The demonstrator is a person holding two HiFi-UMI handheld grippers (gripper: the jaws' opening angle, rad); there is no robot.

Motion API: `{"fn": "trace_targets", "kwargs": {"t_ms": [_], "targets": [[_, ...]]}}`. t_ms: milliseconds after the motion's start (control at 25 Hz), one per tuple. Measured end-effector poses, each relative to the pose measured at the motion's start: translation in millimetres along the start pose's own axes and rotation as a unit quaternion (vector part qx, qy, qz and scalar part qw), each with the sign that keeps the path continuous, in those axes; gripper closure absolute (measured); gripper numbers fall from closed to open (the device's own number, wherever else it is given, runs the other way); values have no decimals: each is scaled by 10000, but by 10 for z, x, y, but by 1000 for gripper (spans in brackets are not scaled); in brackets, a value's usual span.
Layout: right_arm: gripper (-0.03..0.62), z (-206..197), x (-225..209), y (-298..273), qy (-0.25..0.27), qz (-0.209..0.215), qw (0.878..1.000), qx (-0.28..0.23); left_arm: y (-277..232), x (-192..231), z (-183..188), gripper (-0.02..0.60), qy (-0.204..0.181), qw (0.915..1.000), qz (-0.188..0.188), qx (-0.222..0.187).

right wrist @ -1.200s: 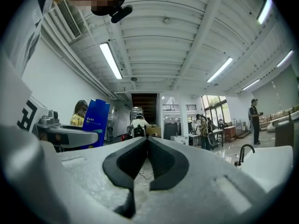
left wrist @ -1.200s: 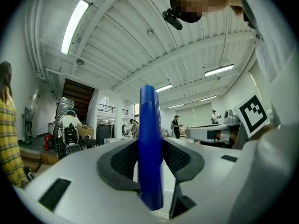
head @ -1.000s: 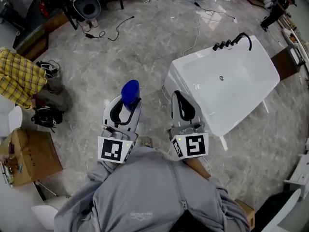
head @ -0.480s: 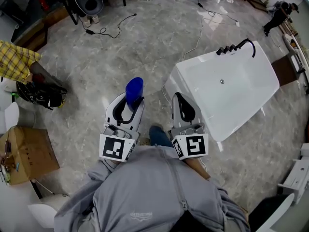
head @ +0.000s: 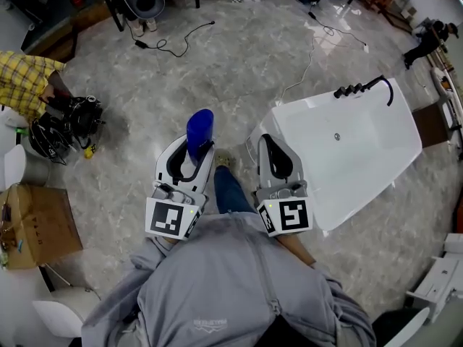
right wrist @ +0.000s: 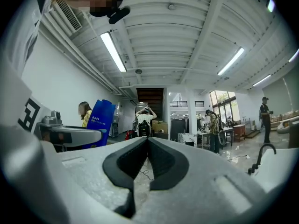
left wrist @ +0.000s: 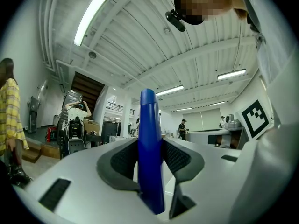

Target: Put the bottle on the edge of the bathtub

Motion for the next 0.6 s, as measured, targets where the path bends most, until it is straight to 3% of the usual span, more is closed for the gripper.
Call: {"fn": "trace_targets", "kwargs": {"t_ms": [280, 600], "targets": [[591, -147, -413, -903, -46, 130, 9999, 8, -781, 452, -239, 423, -23, 10000, -10, 3], [591, -38, -1302, -2106, 205, -72, 9998, -1, -2228, 854, -324, 423, -88, 9976, -680, -57]]}}
Point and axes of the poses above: the fingertips, and each gripper's own axes: y backward along the fingers, x to its left, z out of its top, the point moved 6 cm from there along y, backward along the fingers, and after that the axes turned 7 degrees about -y, right-handed, at the moved point
